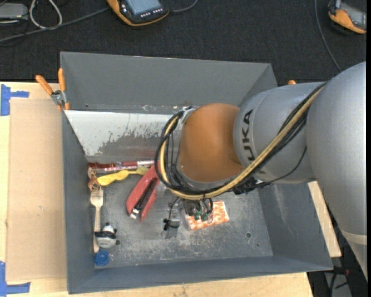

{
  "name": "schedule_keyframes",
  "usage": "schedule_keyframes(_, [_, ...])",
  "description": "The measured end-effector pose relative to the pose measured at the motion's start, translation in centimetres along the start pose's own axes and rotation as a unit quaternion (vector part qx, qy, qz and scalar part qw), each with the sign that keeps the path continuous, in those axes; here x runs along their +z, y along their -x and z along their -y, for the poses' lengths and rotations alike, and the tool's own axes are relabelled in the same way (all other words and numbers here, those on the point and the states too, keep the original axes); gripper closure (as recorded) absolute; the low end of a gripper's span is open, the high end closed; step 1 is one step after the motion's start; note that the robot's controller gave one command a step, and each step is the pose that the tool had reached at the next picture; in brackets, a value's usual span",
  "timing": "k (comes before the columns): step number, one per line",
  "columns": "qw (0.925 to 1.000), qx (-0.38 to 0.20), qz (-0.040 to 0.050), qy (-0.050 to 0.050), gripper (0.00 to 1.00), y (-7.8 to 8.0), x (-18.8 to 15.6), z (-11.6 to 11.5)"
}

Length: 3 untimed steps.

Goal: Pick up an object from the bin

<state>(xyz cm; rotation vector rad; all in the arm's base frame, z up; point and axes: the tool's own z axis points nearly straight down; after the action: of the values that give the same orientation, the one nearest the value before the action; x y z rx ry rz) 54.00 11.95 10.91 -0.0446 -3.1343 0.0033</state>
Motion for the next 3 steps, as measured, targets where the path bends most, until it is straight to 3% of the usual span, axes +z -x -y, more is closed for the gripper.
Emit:
schedule_keyframes(1, [1.0,0.002,0.0012,0.002,0.0,-0.9,-1.3,0.2])
schedule_keyframes(3, [0.9988,0.05,0.0004,0.001,0.0,-0.6,-2.7,10.9])
